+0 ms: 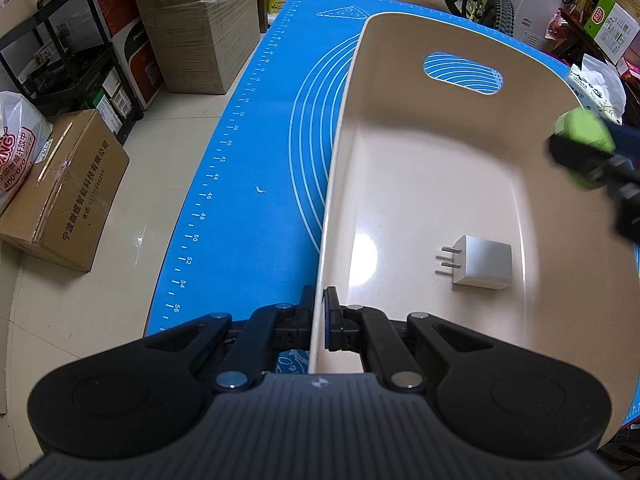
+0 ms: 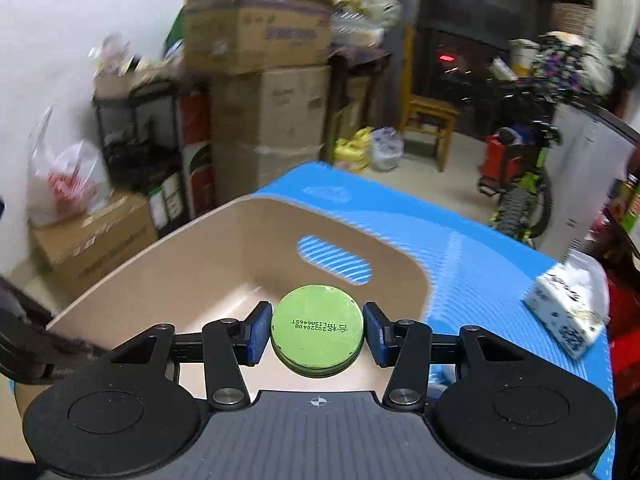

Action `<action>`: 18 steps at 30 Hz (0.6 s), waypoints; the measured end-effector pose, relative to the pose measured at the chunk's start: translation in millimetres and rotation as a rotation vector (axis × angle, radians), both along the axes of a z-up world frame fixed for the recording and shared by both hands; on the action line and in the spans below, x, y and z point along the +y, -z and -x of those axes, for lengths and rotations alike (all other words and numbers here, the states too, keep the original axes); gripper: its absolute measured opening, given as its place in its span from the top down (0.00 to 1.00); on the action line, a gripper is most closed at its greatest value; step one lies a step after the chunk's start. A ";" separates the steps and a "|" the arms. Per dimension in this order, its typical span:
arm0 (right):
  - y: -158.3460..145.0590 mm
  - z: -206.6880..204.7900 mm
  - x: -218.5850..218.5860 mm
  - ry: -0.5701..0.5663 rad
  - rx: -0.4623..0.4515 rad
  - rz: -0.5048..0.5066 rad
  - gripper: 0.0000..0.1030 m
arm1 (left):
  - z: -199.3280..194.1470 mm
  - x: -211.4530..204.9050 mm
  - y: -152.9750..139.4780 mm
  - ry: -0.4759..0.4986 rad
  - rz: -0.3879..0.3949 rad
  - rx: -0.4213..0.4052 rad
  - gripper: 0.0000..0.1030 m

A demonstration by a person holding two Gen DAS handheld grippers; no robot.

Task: Organize rigid objects
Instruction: 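Lift the green tin into the bin and release it with right tool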

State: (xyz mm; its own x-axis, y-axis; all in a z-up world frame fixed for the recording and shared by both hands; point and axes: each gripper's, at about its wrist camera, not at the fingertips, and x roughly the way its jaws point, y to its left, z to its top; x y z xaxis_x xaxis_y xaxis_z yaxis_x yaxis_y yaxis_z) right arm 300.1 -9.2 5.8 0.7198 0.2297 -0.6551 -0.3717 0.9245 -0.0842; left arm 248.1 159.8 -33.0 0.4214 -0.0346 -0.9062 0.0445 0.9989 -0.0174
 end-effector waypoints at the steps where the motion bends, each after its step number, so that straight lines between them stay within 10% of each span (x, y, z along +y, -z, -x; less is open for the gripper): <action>1: 2.4 -0.8 4.9 -0.009 0.016 0.013 0.47 | -0.1 -0.1 0.0 -0.001 0.000 0.000 0.95; 18: 47.7 -10.9 44.3 -0.123 0.288 0.216 0.47 | 0.6 -0.3 0.4 -0.001 -0.001 0.001 0.95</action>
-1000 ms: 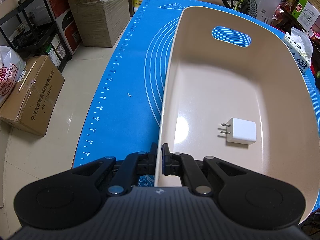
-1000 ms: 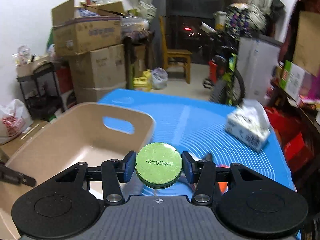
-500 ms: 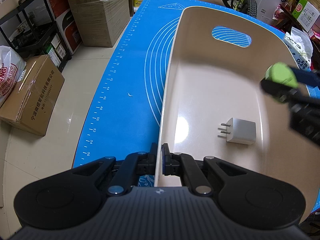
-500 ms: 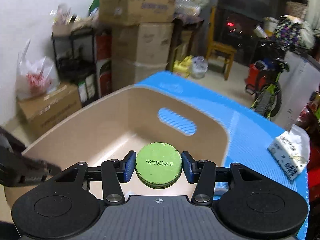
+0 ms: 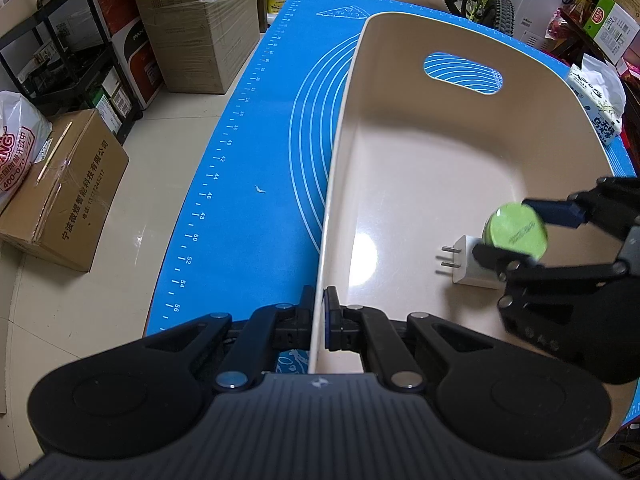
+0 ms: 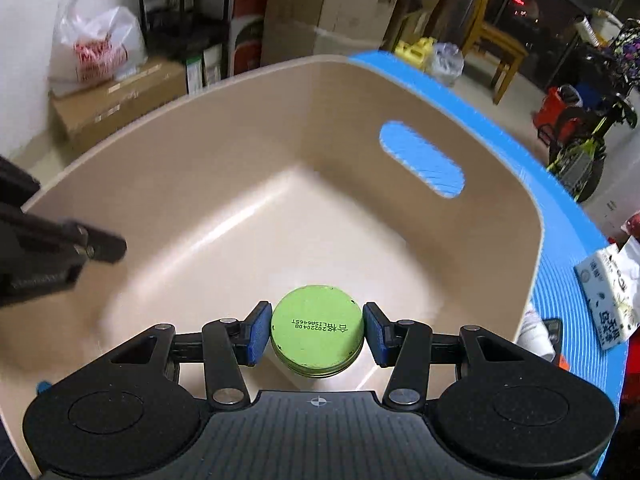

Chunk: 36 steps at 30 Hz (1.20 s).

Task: Organize rigid objects
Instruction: 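Lift the green tin into the bin and release it with right tool, then move right tool to the black marker and grasp it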

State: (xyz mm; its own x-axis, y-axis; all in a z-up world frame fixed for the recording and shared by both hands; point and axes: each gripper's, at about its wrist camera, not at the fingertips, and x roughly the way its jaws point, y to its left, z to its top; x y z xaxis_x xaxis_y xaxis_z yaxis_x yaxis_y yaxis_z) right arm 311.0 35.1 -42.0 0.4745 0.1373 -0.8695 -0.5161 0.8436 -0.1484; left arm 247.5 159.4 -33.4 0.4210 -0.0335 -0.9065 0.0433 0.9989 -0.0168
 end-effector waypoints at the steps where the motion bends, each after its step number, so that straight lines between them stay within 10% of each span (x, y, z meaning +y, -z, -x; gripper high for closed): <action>1: 1.1 -0.2 -0.6 0.001 0.005 0.004 0.47 | -0.5 -0.4 -0.3 0.000 0.002 -0.001 0.95; 15: -35.4 22.7 -43.9 0.079 -0.130 -0.176 0.28 | -1.3 -2.4 -0.2 -0.004 -0.001 0.003 0.94; 29: -65.6 59.5 -171.0 0.371 -0.347 -0.291 0.22 | -1.7 -2.9 -1.1 -0.008 -0.002 0.002 0.94; 36: -41.6 63.7 -248.6 0.567 -0.298 -0.289 0.21 | -1.7 -2.9 -1.1 -0.007 -0.002 0.002 0.94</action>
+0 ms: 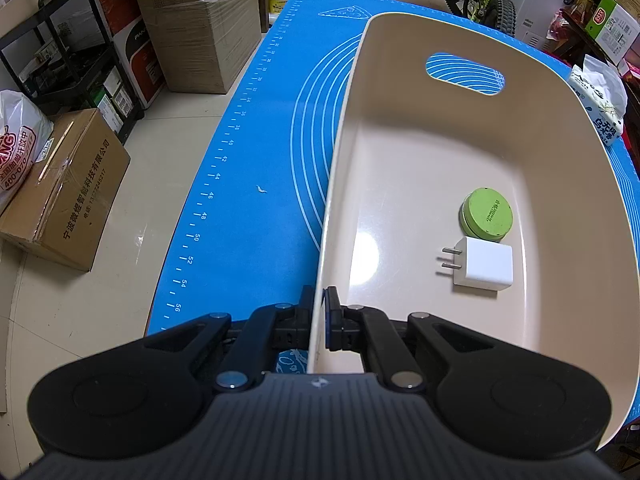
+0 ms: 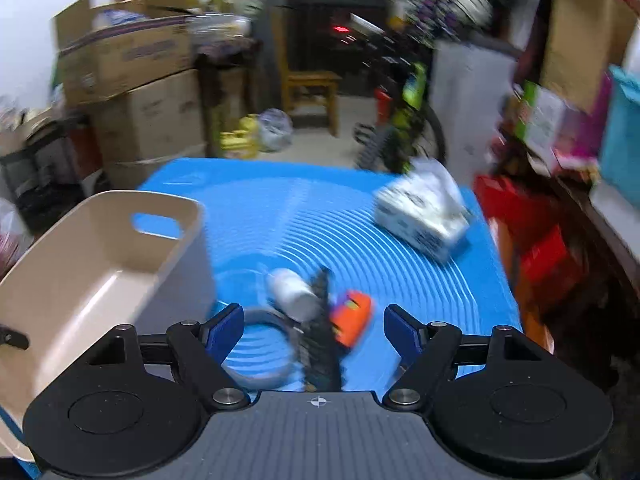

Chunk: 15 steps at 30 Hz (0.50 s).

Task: Organize rigid objects
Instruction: 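Move right tool to the black marker and grasp it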

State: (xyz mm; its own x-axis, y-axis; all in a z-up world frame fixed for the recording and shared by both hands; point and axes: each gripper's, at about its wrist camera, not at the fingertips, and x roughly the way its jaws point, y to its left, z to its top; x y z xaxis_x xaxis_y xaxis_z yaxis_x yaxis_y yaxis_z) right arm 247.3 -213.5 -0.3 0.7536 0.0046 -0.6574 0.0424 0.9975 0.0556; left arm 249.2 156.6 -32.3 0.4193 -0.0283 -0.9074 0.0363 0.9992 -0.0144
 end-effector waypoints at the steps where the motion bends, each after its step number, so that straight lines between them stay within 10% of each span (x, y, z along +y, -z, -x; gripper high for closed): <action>1: 5.6 1.6 -8.1 0.023 0.003 -0.004 0.21 | 0.0 0.0 0.0 0.000 -0.001 0.000 0.94; 15: 84.7 -22.9 -44.0 0.141 0.143 0.048 0.35 | -0.2 0.4 0.7 -0.002 -0.002 0.001 0.94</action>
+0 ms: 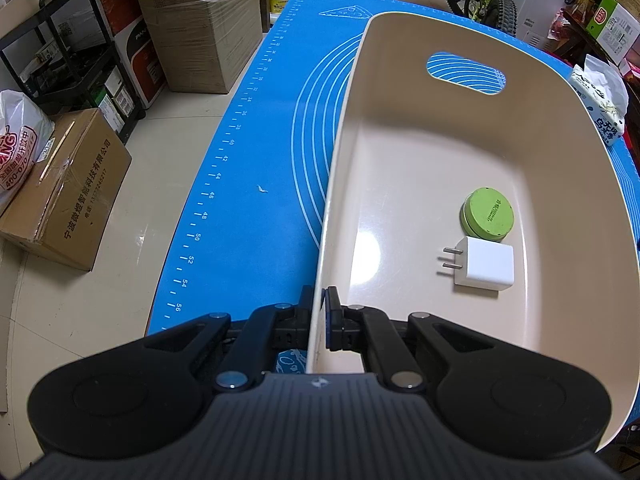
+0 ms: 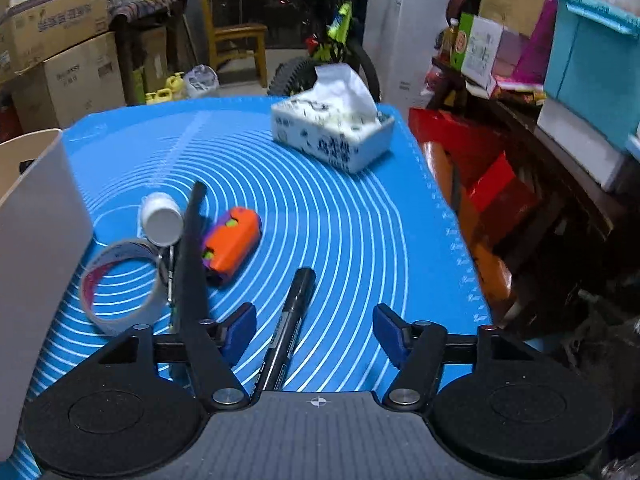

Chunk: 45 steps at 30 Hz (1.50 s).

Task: Organize rigid objects
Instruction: 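Move right tool to the black marker and grasp it, then carry the black marker into the bin and release it with right tool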

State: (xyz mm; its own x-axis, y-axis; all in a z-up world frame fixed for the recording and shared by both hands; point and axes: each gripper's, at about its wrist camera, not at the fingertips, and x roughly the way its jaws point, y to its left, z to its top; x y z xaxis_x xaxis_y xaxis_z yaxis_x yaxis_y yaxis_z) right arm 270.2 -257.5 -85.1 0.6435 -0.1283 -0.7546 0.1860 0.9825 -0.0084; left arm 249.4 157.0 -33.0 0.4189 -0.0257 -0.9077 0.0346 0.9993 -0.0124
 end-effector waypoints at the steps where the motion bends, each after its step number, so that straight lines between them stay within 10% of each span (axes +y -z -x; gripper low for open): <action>1: 3.9 -3.4 0.7 0.003 0.008 0.000 0.36 | 0.0 0.1 0.0 0.000 0.001 0.000 0.94; 28: 21.8 -9.5 14.4 0.002 0.012 0.012 0.76 | -0.3 0.8 0.1 -0.006 0.006 0.002 0.94; 45: -72.1 4.7 53.0 -0.112 -0.211 0.001 0.76 | -0.3 1.2 0.8 -0.008 0.006 0.002 0.94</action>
State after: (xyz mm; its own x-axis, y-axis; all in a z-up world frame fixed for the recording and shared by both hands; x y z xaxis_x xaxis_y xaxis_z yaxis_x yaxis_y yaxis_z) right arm 265.4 -204.5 -13.0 0.7973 -0.0482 -0.6016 0.0736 0.9971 0.0177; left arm 249.7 158.2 -33.8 0.4169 -0.0281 -0.9085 0.0266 0.9995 -0.0187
